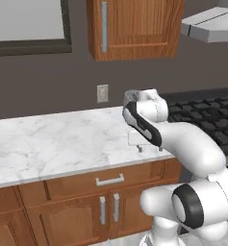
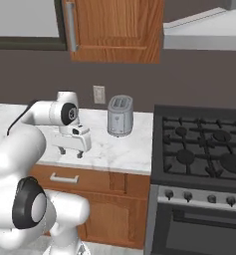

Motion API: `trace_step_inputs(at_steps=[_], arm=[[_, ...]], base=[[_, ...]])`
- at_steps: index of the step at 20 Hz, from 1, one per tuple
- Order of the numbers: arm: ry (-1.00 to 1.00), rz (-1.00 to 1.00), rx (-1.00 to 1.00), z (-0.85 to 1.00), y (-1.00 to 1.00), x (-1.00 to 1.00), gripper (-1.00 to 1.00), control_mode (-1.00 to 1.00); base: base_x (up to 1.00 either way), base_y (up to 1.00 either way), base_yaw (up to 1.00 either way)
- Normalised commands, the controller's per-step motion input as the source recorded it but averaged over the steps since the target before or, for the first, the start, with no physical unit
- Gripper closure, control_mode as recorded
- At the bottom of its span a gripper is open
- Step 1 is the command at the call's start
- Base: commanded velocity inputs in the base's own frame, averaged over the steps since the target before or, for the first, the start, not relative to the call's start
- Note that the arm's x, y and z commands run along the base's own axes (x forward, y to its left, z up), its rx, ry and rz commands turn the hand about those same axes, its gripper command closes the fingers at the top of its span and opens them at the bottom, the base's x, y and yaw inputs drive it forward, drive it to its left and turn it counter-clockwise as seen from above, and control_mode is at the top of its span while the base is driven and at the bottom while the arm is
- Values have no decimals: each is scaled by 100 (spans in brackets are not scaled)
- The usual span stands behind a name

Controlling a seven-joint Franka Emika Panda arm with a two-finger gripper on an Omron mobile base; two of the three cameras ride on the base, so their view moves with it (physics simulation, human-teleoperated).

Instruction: Four empty soda cans are scattered around the kitchen. Gather all the cans and cluster them next to the stove for recycling.

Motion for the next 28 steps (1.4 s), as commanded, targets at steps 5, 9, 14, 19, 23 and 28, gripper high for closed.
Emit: trace_step_inputs(at_steps=[5, 9, 14, 19, 23, 28], arm=[[0, 0, 0, 0, 0, 0, -100, 100], [0, 0, 0, 0, 0, 0, -100, 100], [0, 0, 0, 0, 0, 0, -100, 100], [0, 0, 0, 0, 0, 0, -100, 100], [0, 0, 0, 0, 0, 0, -100, 100], [0, 0, 0, 0, 0, 0, -100, 100]], base=[[15, 78, 8], [14, 85, 4], [15, 85, 3], [16, 82, 3], [20, 69, 2], [22, 70, 4]])
